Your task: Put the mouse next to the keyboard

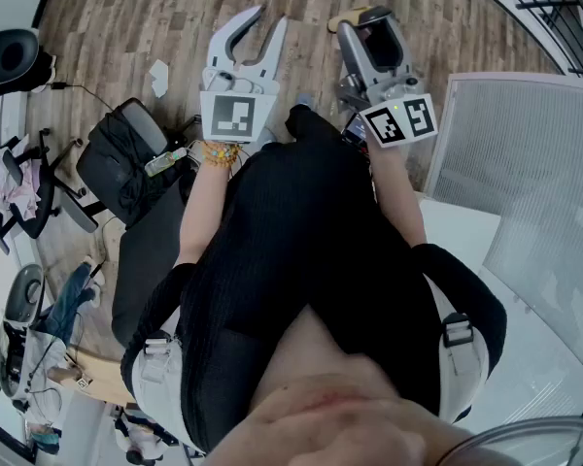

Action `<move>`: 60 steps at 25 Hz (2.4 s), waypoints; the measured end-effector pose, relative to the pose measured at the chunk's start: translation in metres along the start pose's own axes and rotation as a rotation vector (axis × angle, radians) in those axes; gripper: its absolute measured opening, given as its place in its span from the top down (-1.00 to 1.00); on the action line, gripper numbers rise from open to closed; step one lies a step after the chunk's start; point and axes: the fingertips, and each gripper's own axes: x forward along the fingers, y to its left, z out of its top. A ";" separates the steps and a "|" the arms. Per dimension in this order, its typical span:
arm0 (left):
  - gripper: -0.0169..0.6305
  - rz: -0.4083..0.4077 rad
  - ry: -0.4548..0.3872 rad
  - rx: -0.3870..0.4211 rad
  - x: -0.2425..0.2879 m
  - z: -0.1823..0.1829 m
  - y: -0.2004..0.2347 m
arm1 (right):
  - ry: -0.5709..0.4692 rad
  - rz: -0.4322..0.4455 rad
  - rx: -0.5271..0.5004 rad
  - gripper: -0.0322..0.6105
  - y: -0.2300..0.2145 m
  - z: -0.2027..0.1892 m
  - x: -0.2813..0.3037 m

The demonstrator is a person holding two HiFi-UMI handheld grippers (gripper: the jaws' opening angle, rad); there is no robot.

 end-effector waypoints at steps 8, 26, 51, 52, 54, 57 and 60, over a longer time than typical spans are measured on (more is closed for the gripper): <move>0.67 0.027 0.015 -0.051 0.034 -0.011 0.012 | 0.057 -0.035 -0.206 0.07 -0.013 -0.014 0.036; 0.73 0.091 0.055 0.019 0.206 -0.038 0.068 | 0.084 -0.045 -0.248 0.07 -0.156 -0.032 0.159; 0.75 0.136 0.127 -0.052 0.376 -0.121 0.148 | 0.150 -0.031 -0.226 0.07 -0.310 -0.075 0.292; 0.75 0.132 0.123 -0.052 0.385 -0.124 0.155 | 0.149 -0.041 -0.235 0.07 -0.317 -0.075 0.300; 0.75 0.121 0.116 -0.058 0.408 -0.126 0.171 | 0.147 -0.062 -0.252 0.07 -0.331 -0.075 0.319; 0.75 0.095 0.102 -0.047 0.445 -0.124 0.200 | 0.149 -0.093 -0.277 0.07 -0.355 -0.070 0.357; 0.75 0.065 0.096 -0.044 0.479 -0.123 0.226 | 0.155 -0.135 -0.304 0.07 -0.382 -0.063 0.392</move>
